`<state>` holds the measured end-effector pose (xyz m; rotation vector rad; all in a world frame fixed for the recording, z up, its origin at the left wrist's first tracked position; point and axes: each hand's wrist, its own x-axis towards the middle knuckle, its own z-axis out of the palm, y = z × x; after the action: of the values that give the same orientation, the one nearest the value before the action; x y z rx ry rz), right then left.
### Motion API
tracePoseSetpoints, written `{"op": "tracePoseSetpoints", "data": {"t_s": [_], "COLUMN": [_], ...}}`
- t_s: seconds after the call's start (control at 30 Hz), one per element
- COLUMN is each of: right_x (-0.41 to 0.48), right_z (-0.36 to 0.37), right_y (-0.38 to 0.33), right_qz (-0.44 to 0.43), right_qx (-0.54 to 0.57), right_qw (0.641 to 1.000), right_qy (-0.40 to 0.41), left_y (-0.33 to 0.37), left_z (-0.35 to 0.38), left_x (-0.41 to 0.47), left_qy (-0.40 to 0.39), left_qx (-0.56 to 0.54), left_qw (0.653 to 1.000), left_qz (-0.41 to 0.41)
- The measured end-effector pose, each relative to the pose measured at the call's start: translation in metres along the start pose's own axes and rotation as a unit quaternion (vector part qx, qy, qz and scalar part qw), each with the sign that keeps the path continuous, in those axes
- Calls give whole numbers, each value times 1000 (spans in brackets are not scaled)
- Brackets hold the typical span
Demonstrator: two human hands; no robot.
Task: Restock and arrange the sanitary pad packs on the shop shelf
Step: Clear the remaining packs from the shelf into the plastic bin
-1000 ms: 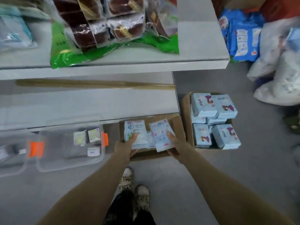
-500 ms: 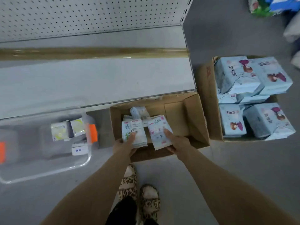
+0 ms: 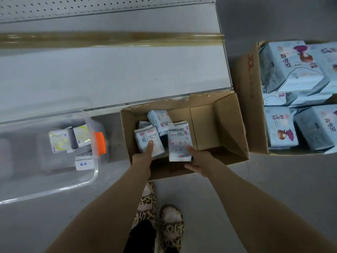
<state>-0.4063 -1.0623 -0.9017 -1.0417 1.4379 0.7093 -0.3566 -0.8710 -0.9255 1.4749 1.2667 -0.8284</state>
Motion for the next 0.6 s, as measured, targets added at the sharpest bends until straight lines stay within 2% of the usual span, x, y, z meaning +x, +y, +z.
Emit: {"op": "tracePoseSetpoints", "data": {"t_s": [0.17,0.3,0.47,0.6], "right_x": [-26,-72,-185,-287], "right_z": [1,6,7,13], "right_y": [-5,-24,-75,-115], "right_qz": [-64,-131,-264,-355], "right_qx": [-113,-191,-353,-421], "right_qw": [990,970,895,832], "right_qy": [56,69,66,71], "left_y": [-8,33,96,143], "left_z": [-13,-31,-64,-92], "left_x": [5,-68,-176,-255], "left_qy": [-25,-38,-26,-3], "left_qx": [15,69,174,226], "left_qw": [998,989,949,915], "left_qz": [56,126,263,333]}}
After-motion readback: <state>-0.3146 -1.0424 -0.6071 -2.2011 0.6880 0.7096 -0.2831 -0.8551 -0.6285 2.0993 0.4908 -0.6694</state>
